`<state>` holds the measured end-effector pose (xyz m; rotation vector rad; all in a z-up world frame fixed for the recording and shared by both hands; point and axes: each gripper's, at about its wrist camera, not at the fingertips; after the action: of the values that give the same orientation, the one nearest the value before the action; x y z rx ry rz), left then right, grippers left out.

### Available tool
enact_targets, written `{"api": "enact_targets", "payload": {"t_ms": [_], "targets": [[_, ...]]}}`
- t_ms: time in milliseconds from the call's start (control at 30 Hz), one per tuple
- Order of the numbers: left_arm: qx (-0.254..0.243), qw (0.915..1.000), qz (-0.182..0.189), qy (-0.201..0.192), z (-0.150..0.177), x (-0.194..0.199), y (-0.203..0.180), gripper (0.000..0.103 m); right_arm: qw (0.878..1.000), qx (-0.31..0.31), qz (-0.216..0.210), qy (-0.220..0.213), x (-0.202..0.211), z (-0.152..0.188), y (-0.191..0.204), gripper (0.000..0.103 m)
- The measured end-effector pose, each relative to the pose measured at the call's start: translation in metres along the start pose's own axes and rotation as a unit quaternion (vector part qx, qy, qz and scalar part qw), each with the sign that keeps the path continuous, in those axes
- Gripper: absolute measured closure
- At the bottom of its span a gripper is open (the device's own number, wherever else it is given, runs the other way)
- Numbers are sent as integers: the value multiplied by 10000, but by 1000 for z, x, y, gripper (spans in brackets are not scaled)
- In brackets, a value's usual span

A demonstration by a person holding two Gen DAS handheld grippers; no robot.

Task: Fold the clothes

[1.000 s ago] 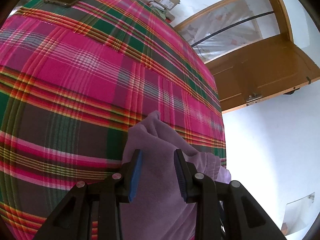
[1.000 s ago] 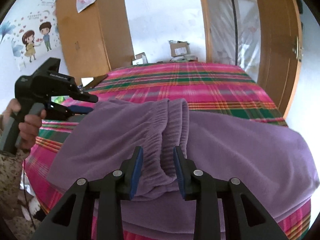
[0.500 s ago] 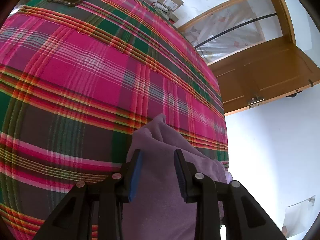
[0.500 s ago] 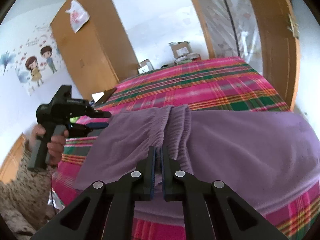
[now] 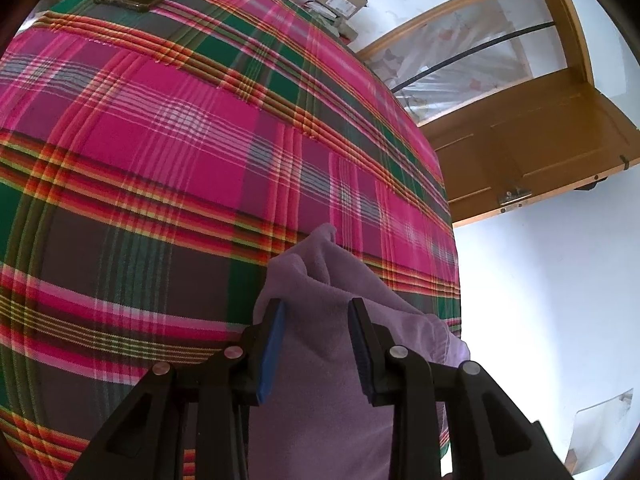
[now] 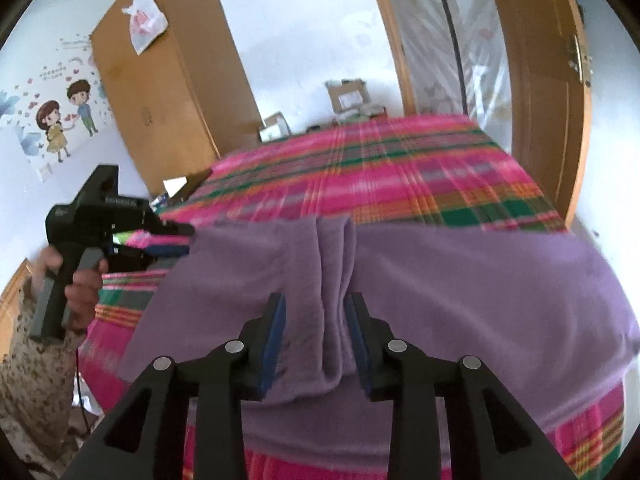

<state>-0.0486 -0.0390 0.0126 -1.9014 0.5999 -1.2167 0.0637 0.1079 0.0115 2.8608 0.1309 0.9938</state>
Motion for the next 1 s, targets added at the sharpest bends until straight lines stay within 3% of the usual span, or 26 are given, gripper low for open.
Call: {"api": "enact_targets", "payload": {"t_ms": [267, 500, 733, 900, 1000], "targets": [[60, 10000, 65, -6, 3, 6, 4, 70, 9912, -716, -698, 862, -45, 4, -21, 63], [68, 9999, 80, 19, 7, 6, 7, 70, 9886, -658, -830, 1074, -50, 5, -20, 55], [65, 9999, 112, 33, 10, 9, 9, 70, 9885, -583, -840, 1113, -54, 2, -14, 53], [64, 9999, 126, 54, 11, 9, 11, 70, 9888, -592, -836, 1090, -52, 2, -13, 78], [86, 9999, 124, 53, 10, 9, 11, 70, 9883, -659, -989, 955, -41, 1, -13, 85]]}}
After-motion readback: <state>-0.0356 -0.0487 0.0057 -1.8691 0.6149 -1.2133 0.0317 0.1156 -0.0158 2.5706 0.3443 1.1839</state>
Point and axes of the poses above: each gripper's, at about its wrist camera, not at the fingertips, and x roughly against the way its jaws point, y to its left, z to its underside, and after that the axes turned 12 degrees about z, right-handed
